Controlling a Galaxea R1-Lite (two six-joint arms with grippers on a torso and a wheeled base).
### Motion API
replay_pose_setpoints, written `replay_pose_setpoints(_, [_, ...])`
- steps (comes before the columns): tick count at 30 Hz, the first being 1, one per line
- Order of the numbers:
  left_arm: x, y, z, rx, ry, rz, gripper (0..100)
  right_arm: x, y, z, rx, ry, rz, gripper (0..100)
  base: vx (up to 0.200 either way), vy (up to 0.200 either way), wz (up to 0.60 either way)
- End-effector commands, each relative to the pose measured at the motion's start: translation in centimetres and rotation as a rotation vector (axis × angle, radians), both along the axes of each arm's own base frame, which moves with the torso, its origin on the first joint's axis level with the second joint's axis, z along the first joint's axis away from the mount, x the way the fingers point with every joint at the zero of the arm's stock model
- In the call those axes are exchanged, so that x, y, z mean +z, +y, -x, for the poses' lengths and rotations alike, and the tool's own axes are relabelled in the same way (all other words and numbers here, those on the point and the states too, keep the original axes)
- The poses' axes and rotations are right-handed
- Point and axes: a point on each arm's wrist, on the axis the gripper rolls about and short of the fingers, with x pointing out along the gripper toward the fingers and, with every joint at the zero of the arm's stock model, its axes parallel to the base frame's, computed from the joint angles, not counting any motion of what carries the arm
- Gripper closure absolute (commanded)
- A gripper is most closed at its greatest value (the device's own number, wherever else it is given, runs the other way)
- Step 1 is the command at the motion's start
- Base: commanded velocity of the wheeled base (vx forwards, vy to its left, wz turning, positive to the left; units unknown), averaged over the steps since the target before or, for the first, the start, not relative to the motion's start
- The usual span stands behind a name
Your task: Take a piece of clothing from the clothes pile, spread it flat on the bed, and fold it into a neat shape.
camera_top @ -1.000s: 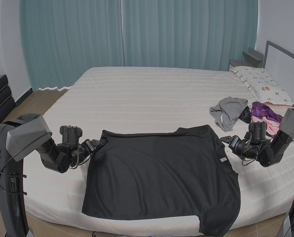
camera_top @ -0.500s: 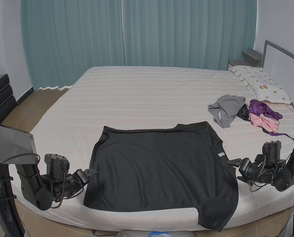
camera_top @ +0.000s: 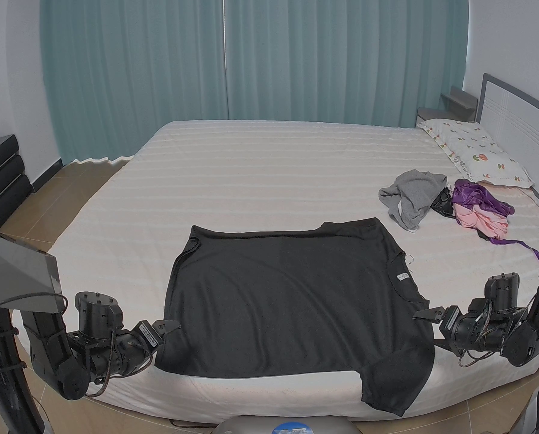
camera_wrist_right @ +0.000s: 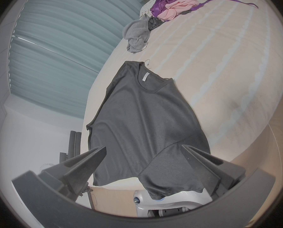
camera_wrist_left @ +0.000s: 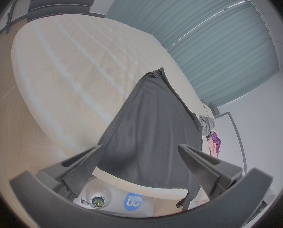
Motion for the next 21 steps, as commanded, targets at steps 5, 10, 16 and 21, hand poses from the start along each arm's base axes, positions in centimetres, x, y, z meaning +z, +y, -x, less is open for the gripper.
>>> replay_pose_setpoints(5, [-0.1,-0.4,0.4,-0.008,0.012,0.001,0,-0.4,0.1,0.0,0.005,0.016,0.005,0,0.0,-0.2,0.0])
replay_pose_setpoints(10, [0.4,-0.3,0.4,-0.001,-0.007,0.007,0,-0.4,0.1,0.0,0.007,0.018,0.007,0,0.0,0.0,0.0])
replay_pose_setpoints(16, [0.3,0.0,0.6,0.003,0.001,-0.009,0,-0.5,0.1,0.1,0.009,0.022,0.007,0,0.0,0.0,0.0])
replay_pose_setpoints(21, [-0.1,1.1,1.3,-0.012,0.026,-0.08,0,-1.0,0.4,0.1,0.019,0.04,0.017,0,0.0,0.0,0.0])
